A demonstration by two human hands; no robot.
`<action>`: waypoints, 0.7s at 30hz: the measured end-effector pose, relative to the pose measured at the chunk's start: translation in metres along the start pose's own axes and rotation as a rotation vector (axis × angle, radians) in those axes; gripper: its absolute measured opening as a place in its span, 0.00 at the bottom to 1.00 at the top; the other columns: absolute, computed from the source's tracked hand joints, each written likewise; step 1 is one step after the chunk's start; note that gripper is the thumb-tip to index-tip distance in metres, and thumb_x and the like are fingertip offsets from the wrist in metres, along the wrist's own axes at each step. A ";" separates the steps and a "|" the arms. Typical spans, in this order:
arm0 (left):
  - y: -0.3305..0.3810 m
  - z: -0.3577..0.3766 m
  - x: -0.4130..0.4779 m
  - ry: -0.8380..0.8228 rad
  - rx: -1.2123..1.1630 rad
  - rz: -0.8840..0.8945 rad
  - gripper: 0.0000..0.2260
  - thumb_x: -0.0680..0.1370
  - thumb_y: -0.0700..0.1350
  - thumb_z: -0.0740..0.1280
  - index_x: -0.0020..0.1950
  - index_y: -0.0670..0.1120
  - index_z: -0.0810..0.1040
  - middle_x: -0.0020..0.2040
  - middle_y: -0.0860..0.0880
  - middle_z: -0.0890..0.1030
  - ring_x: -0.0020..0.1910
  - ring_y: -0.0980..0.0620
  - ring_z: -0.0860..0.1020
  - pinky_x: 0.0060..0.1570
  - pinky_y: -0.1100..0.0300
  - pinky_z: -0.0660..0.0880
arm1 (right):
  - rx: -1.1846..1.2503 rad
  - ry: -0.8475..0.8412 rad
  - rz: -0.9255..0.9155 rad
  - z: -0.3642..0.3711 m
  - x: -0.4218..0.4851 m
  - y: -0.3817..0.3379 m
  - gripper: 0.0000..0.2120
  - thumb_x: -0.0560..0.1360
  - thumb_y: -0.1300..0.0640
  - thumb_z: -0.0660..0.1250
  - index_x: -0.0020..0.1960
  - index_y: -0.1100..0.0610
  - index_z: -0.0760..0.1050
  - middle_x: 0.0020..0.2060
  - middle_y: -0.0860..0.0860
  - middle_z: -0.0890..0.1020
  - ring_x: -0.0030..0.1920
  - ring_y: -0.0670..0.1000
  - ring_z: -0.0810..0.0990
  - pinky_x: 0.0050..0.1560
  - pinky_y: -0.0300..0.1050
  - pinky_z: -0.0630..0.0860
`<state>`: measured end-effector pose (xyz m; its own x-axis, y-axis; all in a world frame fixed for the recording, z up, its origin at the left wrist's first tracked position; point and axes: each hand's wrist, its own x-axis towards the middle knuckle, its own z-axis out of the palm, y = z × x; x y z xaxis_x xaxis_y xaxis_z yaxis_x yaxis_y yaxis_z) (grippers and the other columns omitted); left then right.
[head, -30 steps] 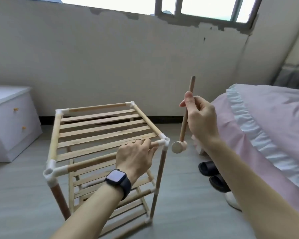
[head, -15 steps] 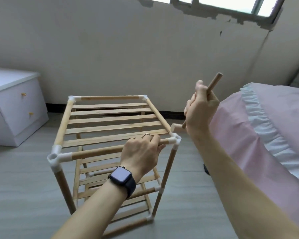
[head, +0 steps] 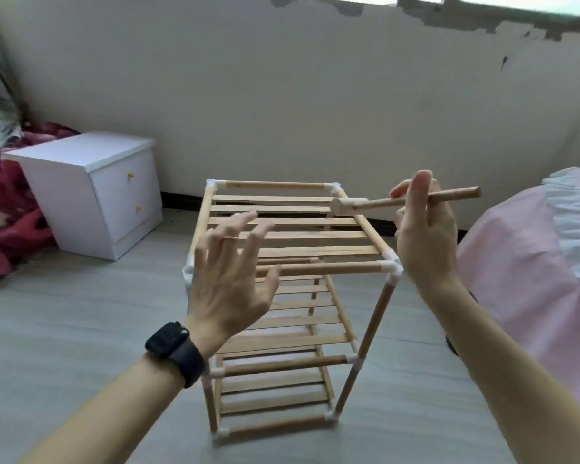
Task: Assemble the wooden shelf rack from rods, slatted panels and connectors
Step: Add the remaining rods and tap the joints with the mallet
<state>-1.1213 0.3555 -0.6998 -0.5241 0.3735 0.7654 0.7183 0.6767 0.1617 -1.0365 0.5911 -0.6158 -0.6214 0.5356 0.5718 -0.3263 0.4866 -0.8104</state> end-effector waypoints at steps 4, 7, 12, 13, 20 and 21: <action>-0.040 -0.014 -0.033 -0.041 -0.041 -0.313 0.44 0.71 0.72 0.64 0.78 0.49 0.59 0.75 0.43 0.62 0.70 0.41 0.65 0.62 0.38 0.69 | 0.379 -0.516 0.264 0.024 -0.031 -0.009 0.12 0.81 0.48 0.66 0.52 0.57 0.77 0.39 0.54 0.83 0.32 0.49 0.78 0.31 0.40 0.77; -0.047 -0.014 -0.048 -0.240 -0.311 -0.559 0.42 0.74 0.73 0.60 0.78 0.55 0.46 0.72 0.43 0.70 0.60 0.42 0.76 0.55 0.39 0.78 | 0.537 -0.967 0.485 0.033 -0.047 -0.013 0.21 0.74 0.54 0.77 0.64 0.58 0.78 0.59 0.57 0.81 0.47 0.55 0.83 0.45 0.46 0.82; -0.041 -0.008 -0.057 -0.359 -0.227 -0.495 0.26 0.79 0.68 0.45 0.69 0.54 0.47 0.38 0.50 0.80 0.31 0.45 0.80 0.36 0.46 0.78 | -0.001 -0.939 0.226 0.049 -0.077 -0.014 0.13 0.78 0.47 0.70 0.61 0.47 0.76 0.46 0.50 0.81 0.37 0.46 0.84 0.38 0.40 0.82; -0.038 -0.006 -0.054 -0.370 -0.223 -0.486 0.25 0.79 0.68 0.44 0.70 0.54 0.47 0.38 0.49 0.80 0.31 0.45 0.80 0.35 0.46 0.78 | -0.080 -0.846 0.127 0.052 -0.083 -0.016 0.08 0.81 0.51 0.65 0.60 0.46 0.75 0.44 0.47 0.80 0.35 0.43 0.82 0.36 0.39 0.81; -0.032 0.009 -0.048 -0.596 -0.470 -0.484 0.16 0.85 0.60 0.49 0.62 0.52 0.68 0.46 0.48 0.81 0.45 0.46 0.80 0.50 0.41 0.79 | -0.636 -0.590 -0.214 0.040 -0.084 -0.012 0.14 0.84 0.44 0.55 0.47 0.44 0.76 0.26 0.43 0.77 0.30 0.45 0.77 0.32 0.43 0.68; -0.034 0.010 -0.049 -0.601 -0.459 -0.485 0.16 0.85 0.60 0.50 0.57 0.51 0.71 0.46 0.49 0.82 0.45 0.47 0.80 0.50 0.41 0.79 | -0.683 -0.603 -0.237 0.037 -0.085 -0.012 0.17 0.84 0.44 0.55 0.44 0.45 0.78 0.25 0.43 0.76 0.29 0.45 0.76 0.32 0.43 0.66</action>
<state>-1.1248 0.3203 -0.7484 -0.8757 0.4691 0.1143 0.4007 0.5742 0.7139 -1.0062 0.5146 -0.6594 -0.9185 0.0157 0.3950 -0.1222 0.9389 -0.3217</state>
